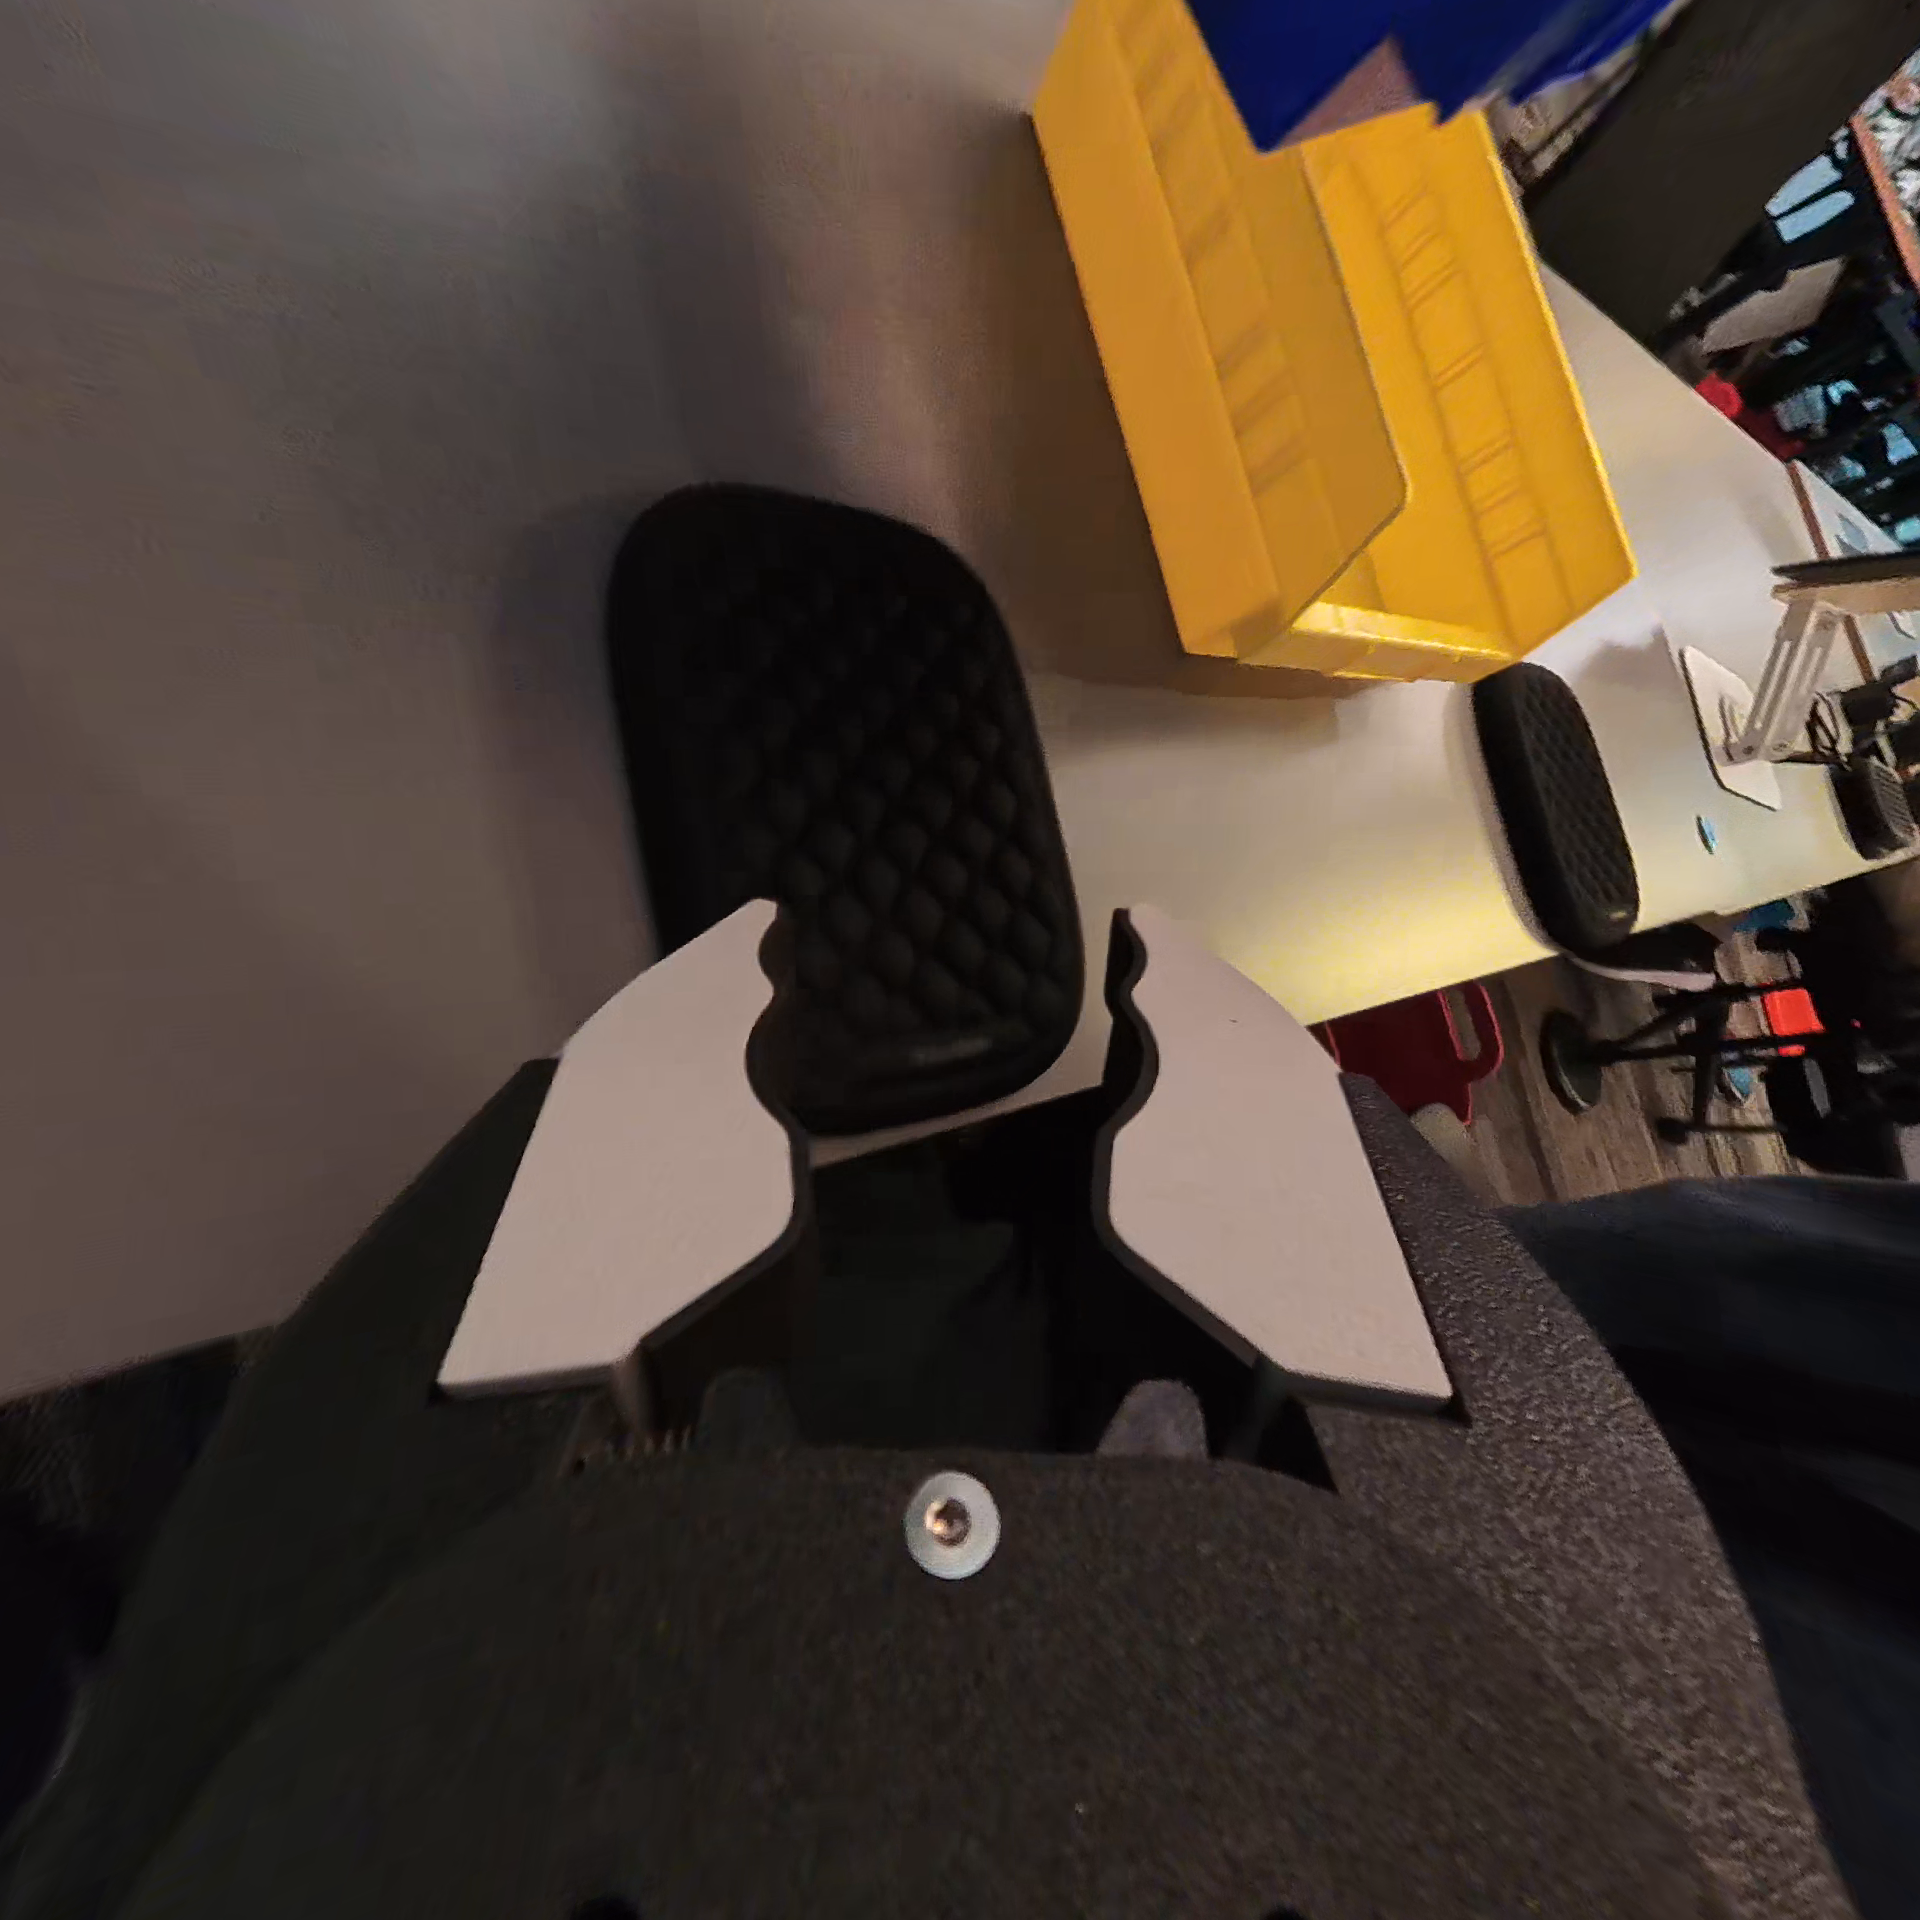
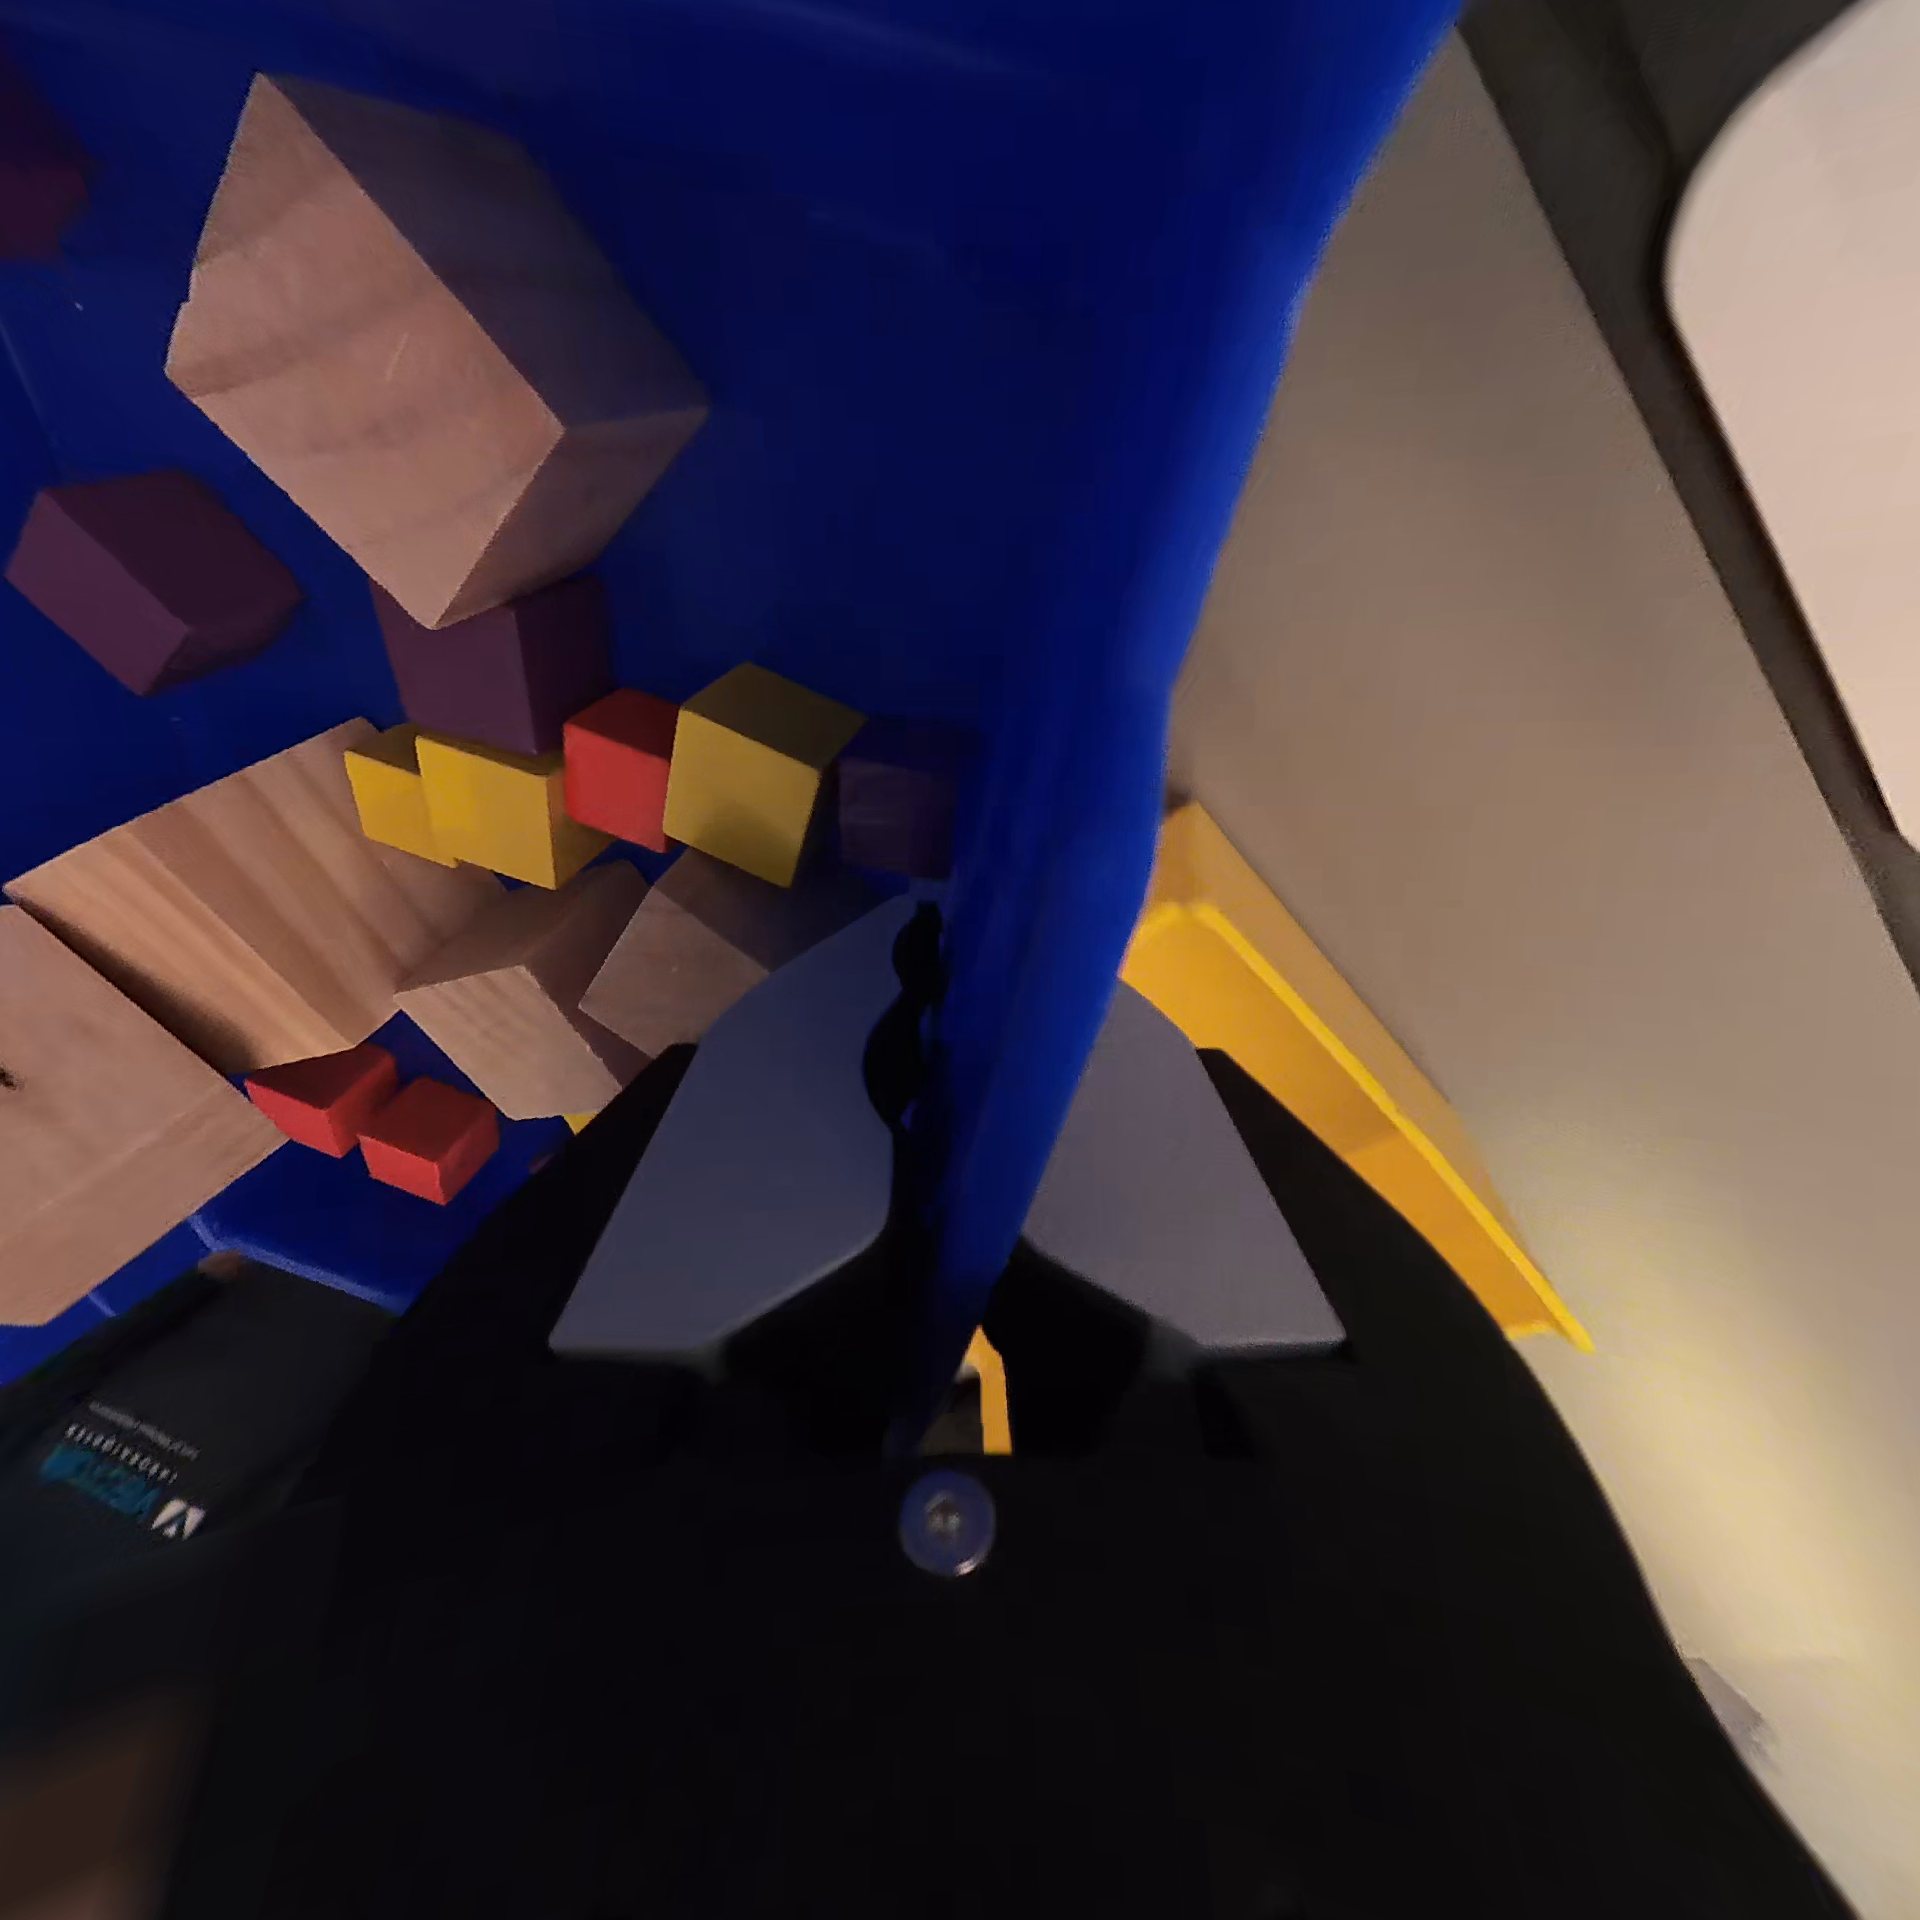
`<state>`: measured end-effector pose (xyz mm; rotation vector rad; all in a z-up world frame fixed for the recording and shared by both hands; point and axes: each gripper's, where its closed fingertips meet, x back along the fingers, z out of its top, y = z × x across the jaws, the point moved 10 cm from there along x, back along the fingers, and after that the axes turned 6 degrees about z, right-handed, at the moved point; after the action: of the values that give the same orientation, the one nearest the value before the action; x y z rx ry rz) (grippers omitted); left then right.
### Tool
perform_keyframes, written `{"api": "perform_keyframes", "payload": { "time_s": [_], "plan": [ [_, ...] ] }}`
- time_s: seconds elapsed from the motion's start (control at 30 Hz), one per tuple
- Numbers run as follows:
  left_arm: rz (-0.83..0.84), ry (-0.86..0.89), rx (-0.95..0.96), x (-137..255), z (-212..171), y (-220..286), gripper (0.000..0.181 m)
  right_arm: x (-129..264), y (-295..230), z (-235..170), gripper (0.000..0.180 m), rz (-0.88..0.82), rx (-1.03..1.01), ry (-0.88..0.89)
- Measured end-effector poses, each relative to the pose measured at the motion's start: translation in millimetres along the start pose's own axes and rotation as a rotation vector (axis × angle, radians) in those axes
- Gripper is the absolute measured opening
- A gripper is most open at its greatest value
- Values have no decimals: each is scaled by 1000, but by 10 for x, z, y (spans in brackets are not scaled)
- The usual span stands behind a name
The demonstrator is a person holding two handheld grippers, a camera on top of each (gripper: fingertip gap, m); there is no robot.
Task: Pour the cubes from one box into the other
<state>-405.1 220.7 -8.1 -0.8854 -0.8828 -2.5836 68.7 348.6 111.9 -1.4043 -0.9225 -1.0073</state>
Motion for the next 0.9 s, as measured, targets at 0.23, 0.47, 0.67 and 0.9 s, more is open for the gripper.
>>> {"api": "perform_keyframes", "payload": {
  "time_s": [0.23, 0.47, 0.67, 0.9],
  "plan": [
    [69, 43, 98, 274, -164, -268, 59, -816, -337, 567, 6, 0, 38, -77],
    [86, 10, 148, 238, -322, -440, 63, -1462, -80, 652, 9, 48, -61, -94],
    [42, 8, 158, -13, -178, -464, 67, -1376, 15, 676, 22, 85, -35, 43],
    [248, 162, 11, -450, 450, -431, 92, -146, -235, -88, 35, -173, 298, 684]
  ]
}}
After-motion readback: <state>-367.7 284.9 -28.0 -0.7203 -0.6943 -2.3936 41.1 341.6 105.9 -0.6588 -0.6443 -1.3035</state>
